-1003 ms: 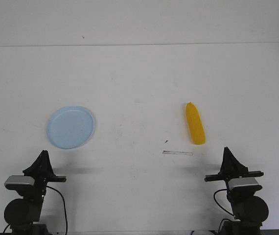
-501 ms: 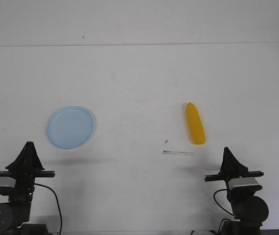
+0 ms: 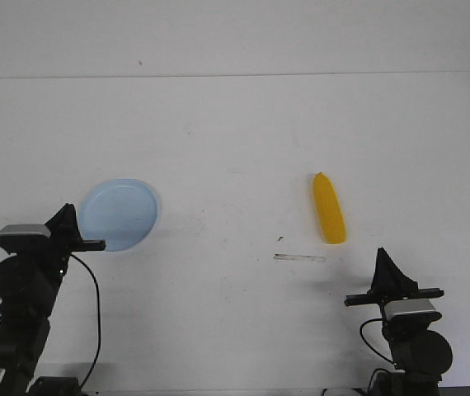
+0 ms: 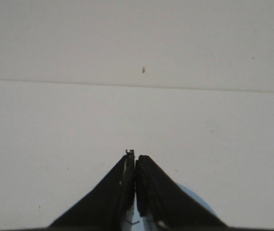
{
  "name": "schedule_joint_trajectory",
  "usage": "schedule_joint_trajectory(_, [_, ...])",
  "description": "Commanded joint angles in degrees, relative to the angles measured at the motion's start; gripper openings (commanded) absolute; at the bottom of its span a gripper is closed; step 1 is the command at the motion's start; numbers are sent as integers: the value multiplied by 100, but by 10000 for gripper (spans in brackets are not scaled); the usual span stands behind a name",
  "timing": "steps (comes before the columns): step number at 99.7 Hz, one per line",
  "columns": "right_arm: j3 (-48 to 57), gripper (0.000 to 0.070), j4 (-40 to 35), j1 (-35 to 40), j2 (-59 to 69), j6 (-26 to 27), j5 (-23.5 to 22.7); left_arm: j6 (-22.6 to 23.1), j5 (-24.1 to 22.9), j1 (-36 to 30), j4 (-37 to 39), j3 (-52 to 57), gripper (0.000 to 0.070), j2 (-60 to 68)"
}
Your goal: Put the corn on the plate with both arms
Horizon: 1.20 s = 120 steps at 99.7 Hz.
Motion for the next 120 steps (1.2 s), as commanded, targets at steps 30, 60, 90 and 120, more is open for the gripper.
schedule_joint_trajectory(30, [-7, 7, 57, 7, 9, -22, 15, -258, 52, 85, -1880, 1646, 1, 2413])
schedule_joint_trajectory(60, [-7, 7, 57, 7, 9, -22, 15, -2293, 1847, 1401, -3279, 2743, 1, 3622])
schedule_joint_trajectory(90, [-7, 7, 57, 7, 9, -22, 17, -2031, 2688, 2234, -3602, 2741, 75, 4301])
schedule_joint_trajectory(120, [-7, 7, 57, 7, 9, -22, 17, -1622, 2677, 2256, -3751, 2741, 298, 4745])
